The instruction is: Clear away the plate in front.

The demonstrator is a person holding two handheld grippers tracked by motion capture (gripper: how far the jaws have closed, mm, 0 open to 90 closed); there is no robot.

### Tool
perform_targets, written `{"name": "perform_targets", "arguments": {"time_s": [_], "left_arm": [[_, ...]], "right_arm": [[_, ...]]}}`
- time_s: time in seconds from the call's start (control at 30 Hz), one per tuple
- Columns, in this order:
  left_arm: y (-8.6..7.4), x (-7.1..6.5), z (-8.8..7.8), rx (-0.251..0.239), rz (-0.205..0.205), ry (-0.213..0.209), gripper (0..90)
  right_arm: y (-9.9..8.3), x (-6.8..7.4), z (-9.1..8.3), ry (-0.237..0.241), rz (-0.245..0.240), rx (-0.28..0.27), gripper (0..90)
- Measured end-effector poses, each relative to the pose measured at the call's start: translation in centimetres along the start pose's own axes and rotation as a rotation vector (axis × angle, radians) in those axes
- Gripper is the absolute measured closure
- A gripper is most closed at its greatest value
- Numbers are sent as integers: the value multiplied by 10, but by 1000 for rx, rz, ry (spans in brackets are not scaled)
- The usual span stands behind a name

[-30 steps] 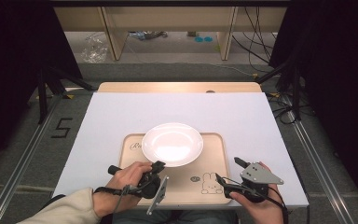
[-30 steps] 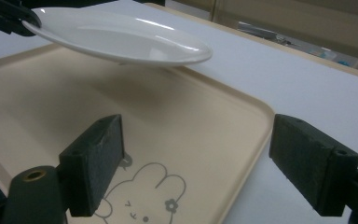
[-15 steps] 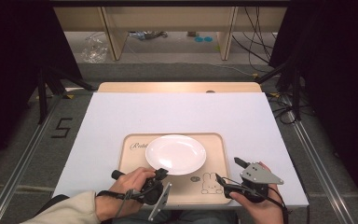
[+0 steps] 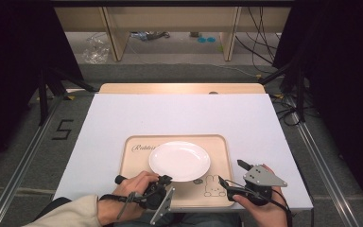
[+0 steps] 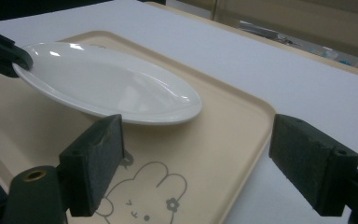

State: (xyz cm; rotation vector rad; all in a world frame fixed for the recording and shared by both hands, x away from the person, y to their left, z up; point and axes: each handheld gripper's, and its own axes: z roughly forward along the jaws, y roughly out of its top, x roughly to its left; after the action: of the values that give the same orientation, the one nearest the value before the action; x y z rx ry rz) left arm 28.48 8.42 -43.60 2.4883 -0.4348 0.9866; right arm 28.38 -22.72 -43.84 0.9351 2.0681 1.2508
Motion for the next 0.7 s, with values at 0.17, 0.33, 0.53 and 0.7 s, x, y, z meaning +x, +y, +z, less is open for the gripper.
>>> {"name": "perform_targets", "arguments": {"time_s": [0.17,0.33,0.53,0.7], "left_arm": [[-3,5,-1,-45,-85,-57,836],[-12,9,1,-62,-150,-113,804],[-22,14,3,-120,-278,-184,741],[-33,23,0,-221,-393,-197,577]], "right_arm": [[0,0,0,1,-2,1,191],[0,0,0,1,-1,2,191],[0,0,0,3,1,3,190],[0,0,0,4,2,3,191]]}}
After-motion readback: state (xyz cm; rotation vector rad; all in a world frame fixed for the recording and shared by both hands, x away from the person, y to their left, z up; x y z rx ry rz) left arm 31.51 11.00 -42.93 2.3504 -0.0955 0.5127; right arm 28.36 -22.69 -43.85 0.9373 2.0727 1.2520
